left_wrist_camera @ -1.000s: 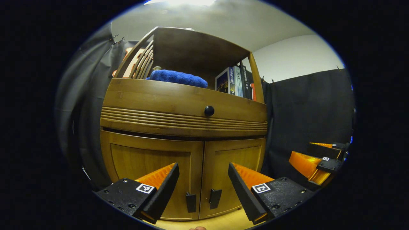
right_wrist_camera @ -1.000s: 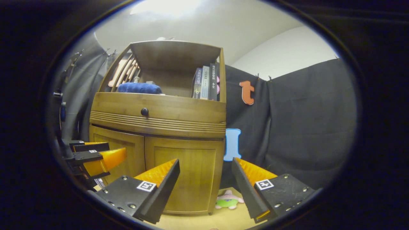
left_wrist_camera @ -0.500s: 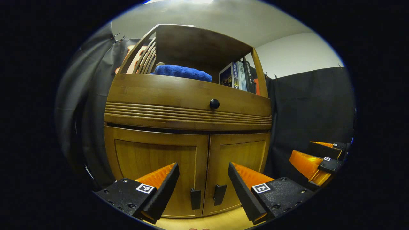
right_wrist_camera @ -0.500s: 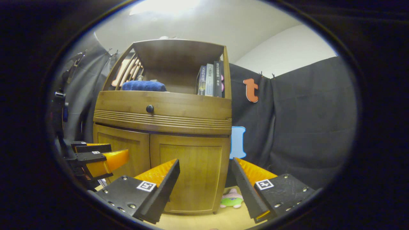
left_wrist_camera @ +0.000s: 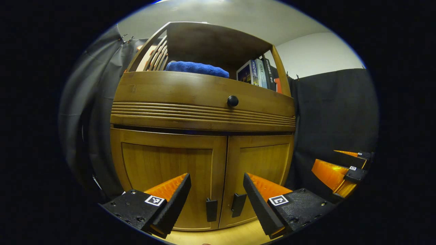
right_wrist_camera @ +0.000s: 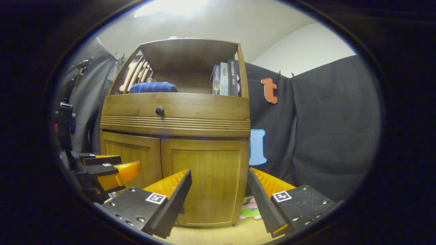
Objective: Open the right door of the double-door shoe cabinet with the right hand, and open the left door with the left hand.
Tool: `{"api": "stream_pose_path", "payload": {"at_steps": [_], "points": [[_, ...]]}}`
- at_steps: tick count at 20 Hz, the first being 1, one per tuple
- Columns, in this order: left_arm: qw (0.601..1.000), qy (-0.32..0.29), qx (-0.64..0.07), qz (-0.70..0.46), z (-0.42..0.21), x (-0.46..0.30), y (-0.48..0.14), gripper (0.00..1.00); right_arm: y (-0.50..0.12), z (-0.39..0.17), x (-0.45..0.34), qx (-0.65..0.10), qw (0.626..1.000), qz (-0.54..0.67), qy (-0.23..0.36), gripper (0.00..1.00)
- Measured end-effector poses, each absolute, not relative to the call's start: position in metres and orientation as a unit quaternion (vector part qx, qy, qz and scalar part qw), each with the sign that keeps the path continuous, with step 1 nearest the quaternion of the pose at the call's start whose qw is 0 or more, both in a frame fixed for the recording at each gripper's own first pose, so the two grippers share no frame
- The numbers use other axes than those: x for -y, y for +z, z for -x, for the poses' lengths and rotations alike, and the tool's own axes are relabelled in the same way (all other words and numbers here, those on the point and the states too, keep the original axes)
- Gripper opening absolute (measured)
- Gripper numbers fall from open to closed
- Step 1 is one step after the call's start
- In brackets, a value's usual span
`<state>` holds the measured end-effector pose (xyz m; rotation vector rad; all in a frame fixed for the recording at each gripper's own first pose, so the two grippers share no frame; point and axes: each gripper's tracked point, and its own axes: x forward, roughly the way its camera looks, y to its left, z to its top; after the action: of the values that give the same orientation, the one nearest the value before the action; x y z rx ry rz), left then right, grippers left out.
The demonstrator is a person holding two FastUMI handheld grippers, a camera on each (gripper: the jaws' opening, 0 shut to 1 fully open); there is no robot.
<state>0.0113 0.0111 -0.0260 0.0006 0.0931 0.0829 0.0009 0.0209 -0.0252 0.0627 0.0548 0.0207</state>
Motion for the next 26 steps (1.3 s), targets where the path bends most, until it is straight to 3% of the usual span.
{"api": "stream_pose_path", "payload": {"at_steps": [5, 11, 12, 16, 18, 21, 22, 24, 26], "points": [[0.997, 0.058, -0.047, 0.004, -0.013, -0.027, -0.029, 0.92, -0.055, -0.021, -0.043, -0.056, 0.997, -0.039, 0.032, 0.96], [0.995, 0.091, -0.038, -0.003, 0.005, -0.064, -0.024, 0.99, -0.118, -0.052, -0.111, -0.118, 0.987, -0.053, 0.098, 0.97], [0.994, 0.101, -0.036, -0.003, 0.008, -0.073, -0.023, 0.92, -0.128, -0.058, -0.122, -0.129, 0.984, -0.056, 0.107, 0.89], [0.99, 0.138, -0.03, -0.006, 0.02, -0.107, -0.021, 0.91, -0.168, -0.074, -0.152, -0.168, 0.976, -0.058, 0.124, 0.76], [0.988, 0.15, -0.029, -0.007, 0.024, -0.118, -0.022, 0.99, -0.18, -0.084, -0.162, -0.18, 0.973, -0.057, 0.13, 0.47], [0.986, 0.165, -0.032, -0.01, 0.028, -0.13, -0.026, 0.9, -0.193, -0.094, -0.169, -0.197, 0.97, -0.053, 0.132, 0.43], [0.985, 0.167, -0.033, -0.01, 0.027, -0.133, -0.027, 0.91, -0.196, -0.097, -0.171, -0.201, 0.97, -0.05, 0.127, 0.46], [0.985, 0.17, -0.032, -0.008, 0.026, -0.138, -0.029, 0.95, -0.199, -0.1, -0.169, -0.203, 0.971, -0.04, 0.121, 0.33], [0.986, 0.166, -0.034, -0.003, 0.025, -0.137, -0.033, 0.91, -0.201, -0.1, -0.169, -0.206, 0.971, -0.038, 0.115, 0.3]]}}
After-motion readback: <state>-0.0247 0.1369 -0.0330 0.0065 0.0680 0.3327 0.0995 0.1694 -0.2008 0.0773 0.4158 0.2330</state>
